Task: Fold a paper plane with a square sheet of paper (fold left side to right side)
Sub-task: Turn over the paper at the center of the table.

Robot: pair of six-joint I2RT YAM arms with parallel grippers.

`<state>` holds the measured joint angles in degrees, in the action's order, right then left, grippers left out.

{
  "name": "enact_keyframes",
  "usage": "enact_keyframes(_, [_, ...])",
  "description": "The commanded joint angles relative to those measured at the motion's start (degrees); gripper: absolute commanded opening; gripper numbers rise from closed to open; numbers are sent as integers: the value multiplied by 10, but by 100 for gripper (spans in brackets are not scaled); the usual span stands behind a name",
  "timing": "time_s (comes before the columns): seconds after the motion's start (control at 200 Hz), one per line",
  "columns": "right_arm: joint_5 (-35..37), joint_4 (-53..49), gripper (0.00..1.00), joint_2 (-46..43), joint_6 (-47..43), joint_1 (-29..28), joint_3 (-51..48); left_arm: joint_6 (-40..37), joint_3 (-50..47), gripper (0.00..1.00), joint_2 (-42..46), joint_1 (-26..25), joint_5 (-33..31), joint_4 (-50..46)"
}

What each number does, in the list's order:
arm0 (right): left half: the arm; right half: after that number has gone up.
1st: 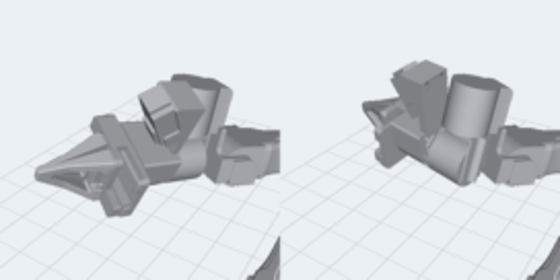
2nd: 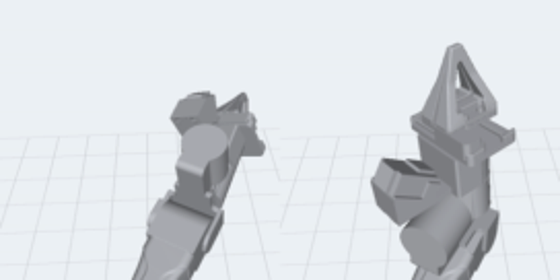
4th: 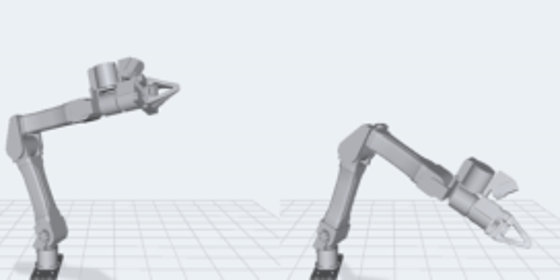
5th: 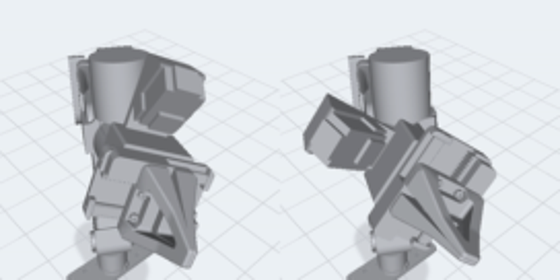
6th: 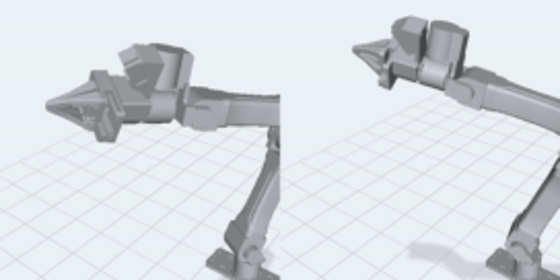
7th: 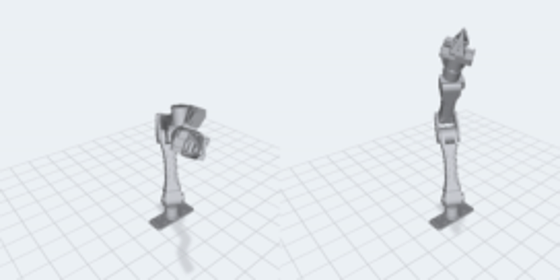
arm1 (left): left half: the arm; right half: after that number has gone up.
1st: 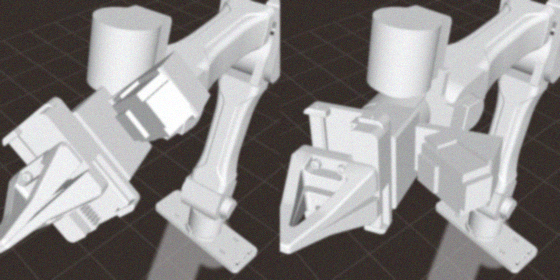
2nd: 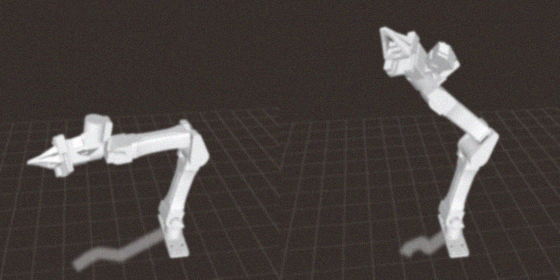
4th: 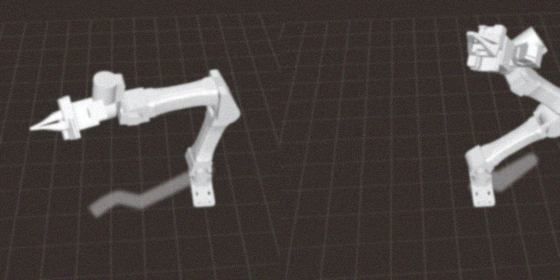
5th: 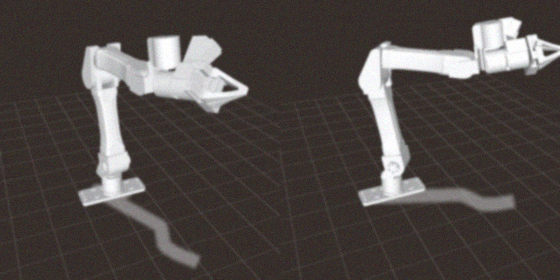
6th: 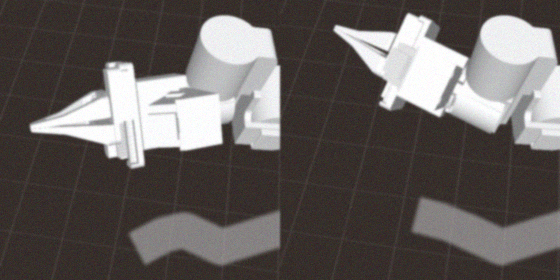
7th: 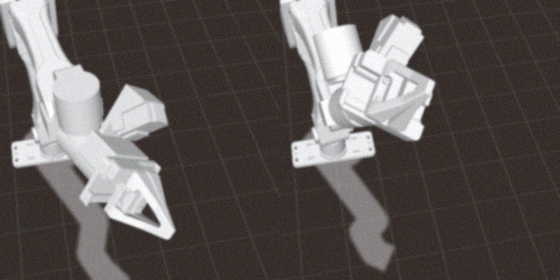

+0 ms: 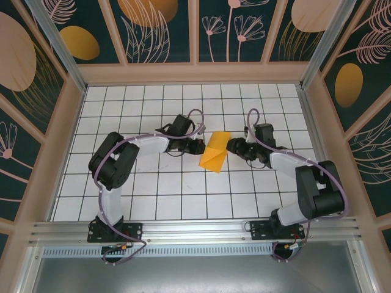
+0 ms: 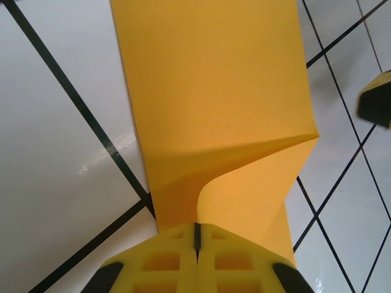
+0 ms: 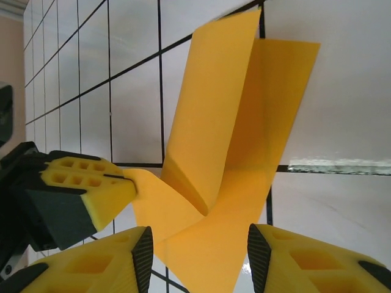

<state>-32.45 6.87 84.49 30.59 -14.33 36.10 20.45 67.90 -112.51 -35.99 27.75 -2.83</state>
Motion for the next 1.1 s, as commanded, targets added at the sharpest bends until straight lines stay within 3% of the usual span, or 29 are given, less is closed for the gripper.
enact_keyframes(0.0, [-29,51,48,29,23,-18,0,10,-9,4,18,2,-15,17])
enact_keyframes(0.25, [-48,97,48,97,55,-49,27,12,-13,6,17,2,-21,20])
enact_keyframes(0.395, [-52,122,40,124,71,-64,43,13,-15,10,19,3,-31,19])
enact_keyframes(0.485, [-50,128,28,133,73,-66,49,16,-23,21,34,10,-44,22])
enact_keyframes(0.576, [-52,135,9,131,73,-63,49,24,-44,36,67,27,-51,33])
enact_keyframes(0.646, [-53,137,0,119,66,-56,48,37,-71,53,107,47,-52,48])
enact_keyframes(0.741, [-71,150,0,89,59,-36,44,56,-106,72,177,72,-50,70])
enact_keyframes(0.841, [-107,181,0,46,55,-7,39,99,-144,98,243,101,-51,88])
enact_keyframes(0.976, [-179,257,0,-13,84,26,39,199,-195,99,306,156,54,175])
enact_keyframes(1.096, [-235,306,0,-44,115,31,66,253,-204,99,332,159,146,242])
